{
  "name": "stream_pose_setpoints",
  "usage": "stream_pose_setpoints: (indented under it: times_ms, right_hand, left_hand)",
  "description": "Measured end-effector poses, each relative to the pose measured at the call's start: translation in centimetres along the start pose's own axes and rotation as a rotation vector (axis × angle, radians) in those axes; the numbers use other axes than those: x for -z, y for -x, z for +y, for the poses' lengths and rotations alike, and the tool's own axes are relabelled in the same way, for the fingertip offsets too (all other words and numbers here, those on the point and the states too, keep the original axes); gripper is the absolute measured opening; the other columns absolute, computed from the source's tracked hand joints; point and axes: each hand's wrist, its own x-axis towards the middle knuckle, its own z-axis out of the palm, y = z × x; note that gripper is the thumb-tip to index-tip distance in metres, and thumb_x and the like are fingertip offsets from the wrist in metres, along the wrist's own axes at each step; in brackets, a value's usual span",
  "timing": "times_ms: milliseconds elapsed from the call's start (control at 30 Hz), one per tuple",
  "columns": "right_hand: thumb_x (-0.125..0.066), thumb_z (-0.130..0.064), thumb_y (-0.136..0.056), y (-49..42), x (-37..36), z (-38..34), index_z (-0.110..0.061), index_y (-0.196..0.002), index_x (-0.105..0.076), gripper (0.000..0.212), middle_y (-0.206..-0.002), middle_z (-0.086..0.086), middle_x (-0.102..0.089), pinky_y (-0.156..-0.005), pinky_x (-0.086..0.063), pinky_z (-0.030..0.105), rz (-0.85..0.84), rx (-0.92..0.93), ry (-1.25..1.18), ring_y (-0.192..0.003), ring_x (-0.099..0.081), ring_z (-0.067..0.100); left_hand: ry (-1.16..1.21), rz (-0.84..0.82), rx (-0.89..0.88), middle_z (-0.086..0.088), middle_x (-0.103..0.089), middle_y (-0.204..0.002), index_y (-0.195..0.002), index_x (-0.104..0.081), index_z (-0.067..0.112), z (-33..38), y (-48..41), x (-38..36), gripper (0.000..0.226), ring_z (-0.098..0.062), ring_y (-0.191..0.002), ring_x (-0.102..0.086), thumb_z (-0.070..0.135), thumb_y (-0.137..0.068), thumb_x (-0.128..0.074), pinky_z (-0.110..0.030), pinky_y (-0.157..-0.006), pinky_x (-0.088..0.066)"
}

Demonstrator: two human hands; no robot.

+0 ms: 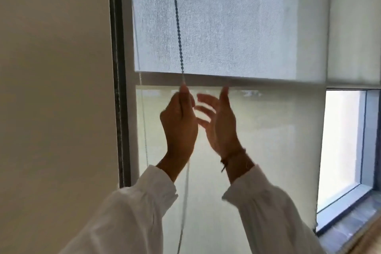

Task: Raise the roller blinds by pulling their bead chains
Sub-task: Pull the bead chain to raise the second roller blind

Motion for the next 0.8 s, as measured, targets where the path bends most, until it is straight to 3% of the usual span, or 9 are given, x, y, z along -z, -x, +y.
stream_pose_setpoints:
  times_ms: [133,233,300,367,433,567,633,700,800]
  right_hand:
    - [-0.034,-0.050,-0.093,-2.7,-3.2,-5.0,-0.009,-0.103,-0.055,0.047,-0.094,0.004,-0.057,-0.070,-0.051,0.032,-0.192,-0.016,0.017,-0.082,-0.060,0.017]
    - [-0.043,-0.046,-0.092,-3.3,-6.3,-5.8,-0.009,-0.080,-0.060,0.042,-0.063,-0.001,-0.053,-0.042,-0.035,0.021,0.017,0.025,0.140,-0.046,-0.044,0.009]
    - [-0.048,-0.040,-0.092,-3.2,-7.6,-5.2,-0.017,-0.056,-0.056,0.043,-0.040,-0.011,-0.043,-0.041,-0.027,0.021,0.161,0.140,0.240,-0.035,-0.032,0.006]
    - [-0.048,-0.033,-0.093,-2.8,-8.0,-4.6,-0.022,-0.046,-0.045,0.049,-0.030,-0.013,-0.038,-0.049,-0.029,0.028,0.221,0.272,0.283,-0.038,-0.031,0.009]
    - [-0.047,-0.031,-0.093,-2.0,-7.9,-4.9,-0.024,-0.044,-0.041,0.050,-0.030,-0.014,-0.037,-0.055,-0.030,0.032,0.261,0.368,0.286,-0.041,-0.031,0.011]
    - [-0.047,-0.031,-0.093,0.1,-7.4,-5.3,-0.025,-0.045,-0.040,0.049,-0.033,-0.014,-0.039,-0.053,-0.029,0.031,0.308,0.482,0.286,-0.042,-0.032,0.009]
    - [-0.048,-0.033,-0.092,1.9,-6.9,-3.9,-0.026,-0.044,-0.042,0.048,-0.035,-0.014,-0.041,-0.051,-0.030,0.031,0.333,0.468,0.325,-0.041,-0.033,0.008]
    - [-0.049,-0.034,-0.091,4.1,-6.2,-1.9,-0.028,-0.046,-0.045,0.046,-0.037,-0.014,-0.044,-0.049,-0.032,0.030,0.358,0.447,0.366,-0.040,-0.037,0.007]
    - [-0.048,-0.043,-0.086,7.5,-5.8,1.2,-0.031,-0.048,-0.045,0.040,-0.040,-0.013,-0.042,-0.047,-0.032,0.030,0.351,0.422,0.366,-0.042,-0.036,0.009]
  left_hand:
    - [-0.200,-0.105,-0.039,0.017,-0.042,-0.050,-0.062,-0.043,0.026,-3.3,5.1,1.4,0.031,-0.002,-0.045,-0.048,0.025,-0.092,-0.042,-0.013,-0.046,-0.035]
    - [-0.293,-0.174,0.016,0.013,-0.044,-0.050,-0.064,-0.049,0.016,-5.4,7.8,3.0,0.028,0.001,-0.047,-0.048,0.021,-0.091,-0.043,-0.012,-0.046,-0.034]
    - [-0.296,-0.194,0.086,0.005,-0.049,-0.050,-0.065,-0.050,0.014,-5.9,8.2,3.6,0.028,0.000,-0.049,-0.049,0.016,-0.092,-0.044,-0.015,-0.050,-0.036]
    - [-0.221,-0.197,0.190,-0.008,-0.053,-0.055,-0.063,-0.049,0.015,-5.5,7.9,3.8,0.032,-0.006,-0.053,-0.048,0.011,-0.094,-0.045,-0.026,-0.054,-0.040]
    - [-0.111,-0.252,0.291,-0.010,-0.052,-0.060,-0.064,-0.048,0.022,-4.1,7.3,3.7,0.034,-0.011,-0.055,-0.046,0.012,-0.096,-0.041,-0.027,-0.057,-0.042]
    - [0.185,-0.421,0.589,-0.002,-0.057,-0.082,-0.102,-0.049,0.035,-2.0,4.9,4.0,0.033,-0.009,-0.071,-0.057,0.048,-0.090,-0.021,-0.014,-0.063,-0.046]
    - [0.276,-0.455,0.597,0.012,-0.060,-0.090,-0.123,-0.039,0.036,-1.3,2.7,4.3,0.045,0.003,-0.074,-0.063,0.052,-0.090,-0.012,-0.017,-0.071,-0.045]
    - [0.336,-0.457,0.538,0.013,-0.059,-0.094,-0.133,-0.032,0.029,0.0,0.2,4.5,0.048,0.007,-0.078,-0.062,0.047,-0.094,-0.012,-0.014,-0.072,-0.043]
    - [0.502,-0.468,0.494,-0.001,-0.062,-0.099,-0.121,-0.043,0.024,3.5,-3.5,4.4,0.036,-0.012,-0.088,-0.063,0.041,-0.096,-0.023,-0.021,-0.076,-0.049]
